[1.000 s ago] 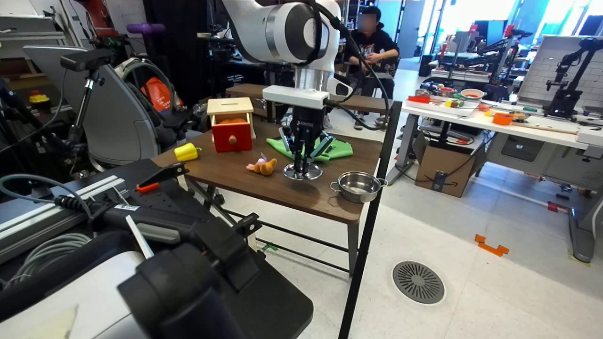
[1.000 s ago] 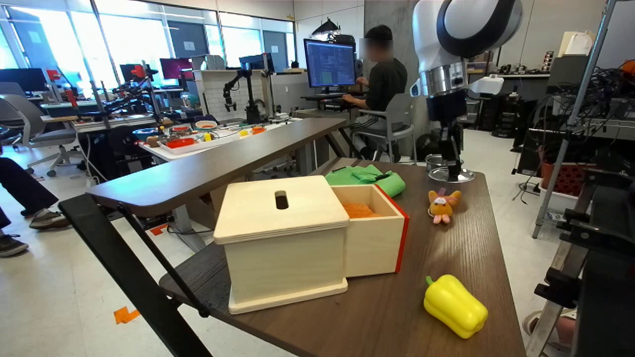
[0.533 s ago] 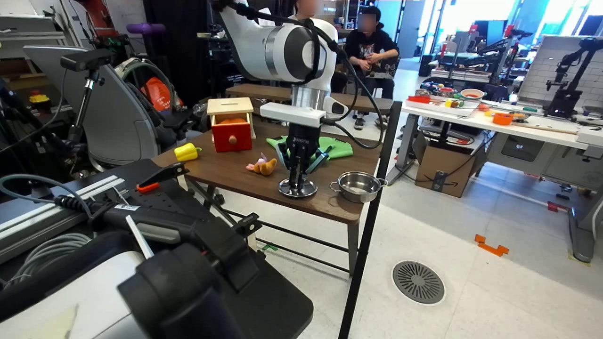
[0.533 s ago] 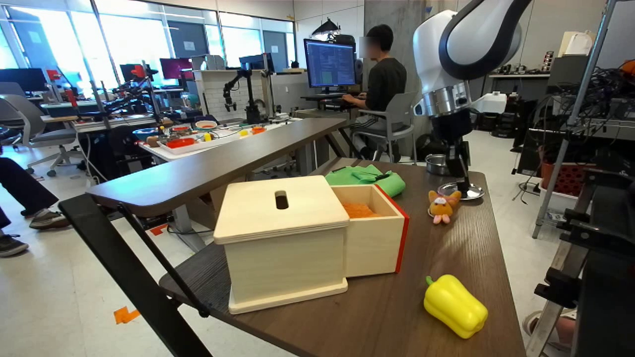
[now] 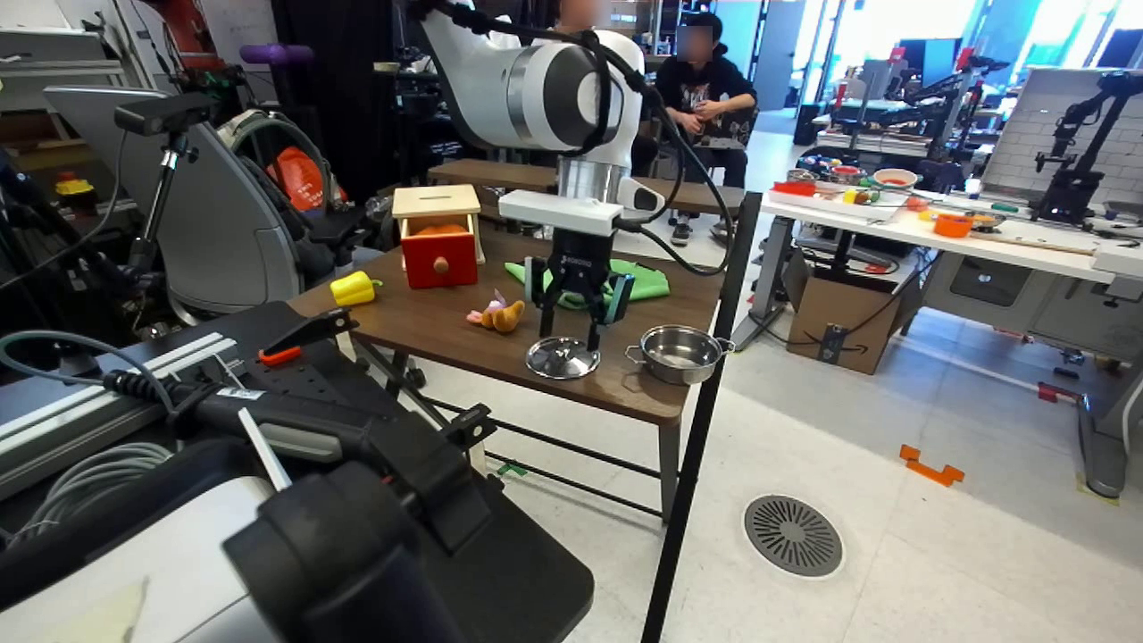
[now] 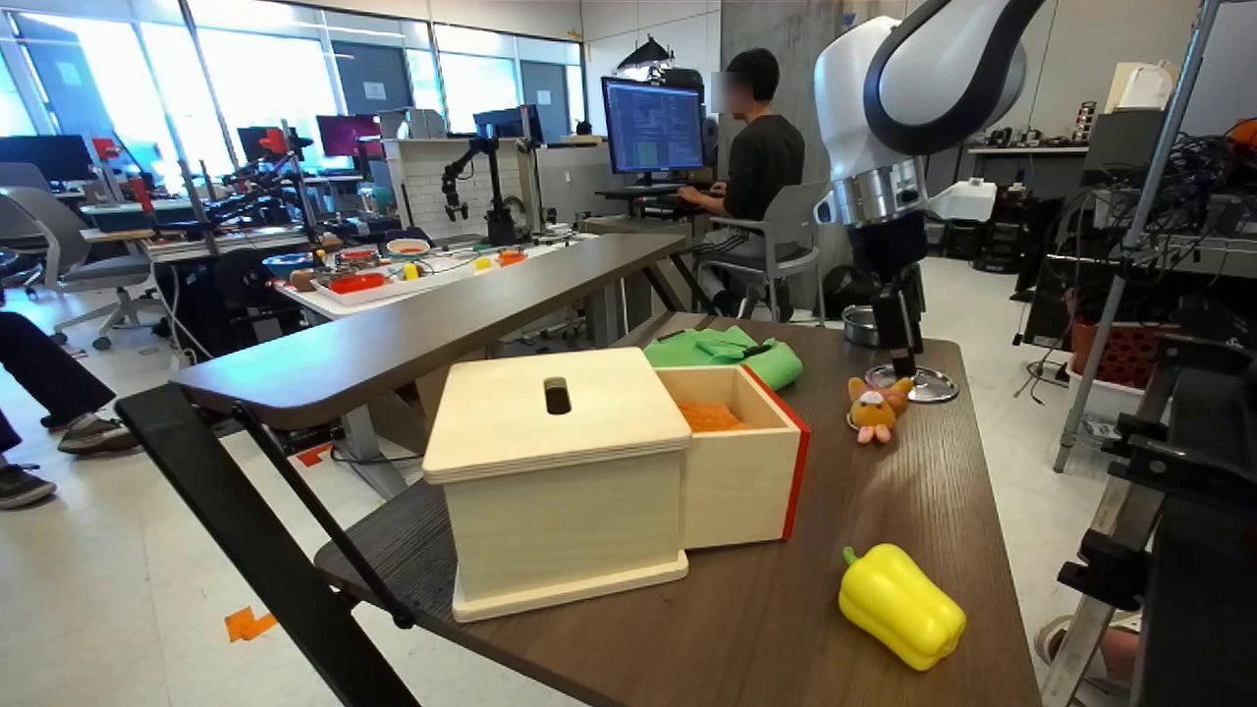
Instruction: Put the silver lid on the silver pot, remove the lid from the pot, place the bunny plush toy in the pot
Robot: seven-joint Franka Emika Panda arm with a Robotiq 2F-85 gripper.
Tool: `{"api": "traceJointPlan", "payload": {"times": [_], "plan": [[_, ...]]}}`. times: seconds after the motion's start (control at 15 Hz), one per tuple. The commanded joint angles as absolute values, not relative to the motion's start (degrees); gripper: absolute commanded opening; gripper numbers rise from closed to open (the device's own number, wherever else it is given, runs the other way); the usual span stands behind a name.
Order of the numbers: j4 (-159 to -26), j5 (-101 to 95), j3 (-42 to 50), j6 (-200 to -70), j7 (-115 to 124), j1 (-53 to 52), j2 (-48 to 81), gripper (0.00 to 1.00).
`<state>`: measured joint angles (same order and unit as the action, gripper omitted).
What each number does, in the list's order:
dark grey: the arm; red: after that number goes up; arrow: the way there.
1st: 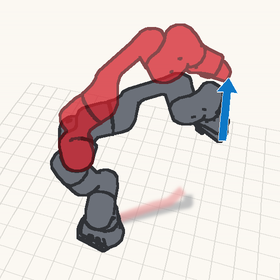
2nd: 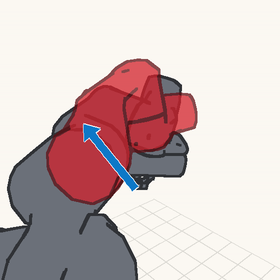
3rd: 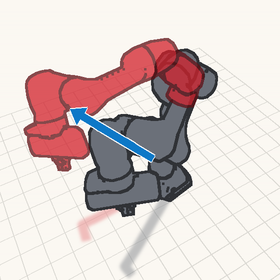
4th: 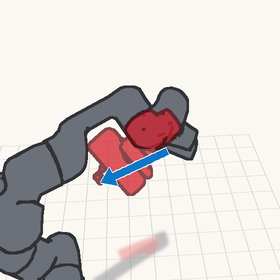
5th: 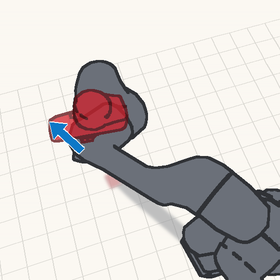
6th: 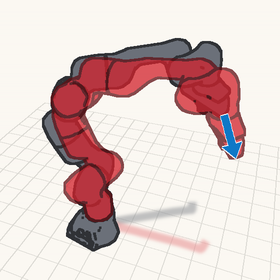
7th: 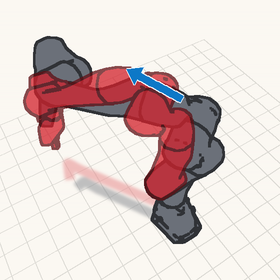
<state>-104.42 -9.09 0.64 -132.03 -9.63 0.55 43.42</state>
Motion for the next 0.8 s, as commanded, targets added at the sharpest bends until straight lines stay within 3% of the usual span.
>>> {"api": "traceJointPlan", "payload": {"times": [0.0,0.73], "plan": [[-105.46,-8.90,-0.49,-131.43,-10.20,0.33,39.70,1.00],[-104.94,-6.85,-6.05,-131.17,-13.64,-0.25,39.07,1.00]]}}
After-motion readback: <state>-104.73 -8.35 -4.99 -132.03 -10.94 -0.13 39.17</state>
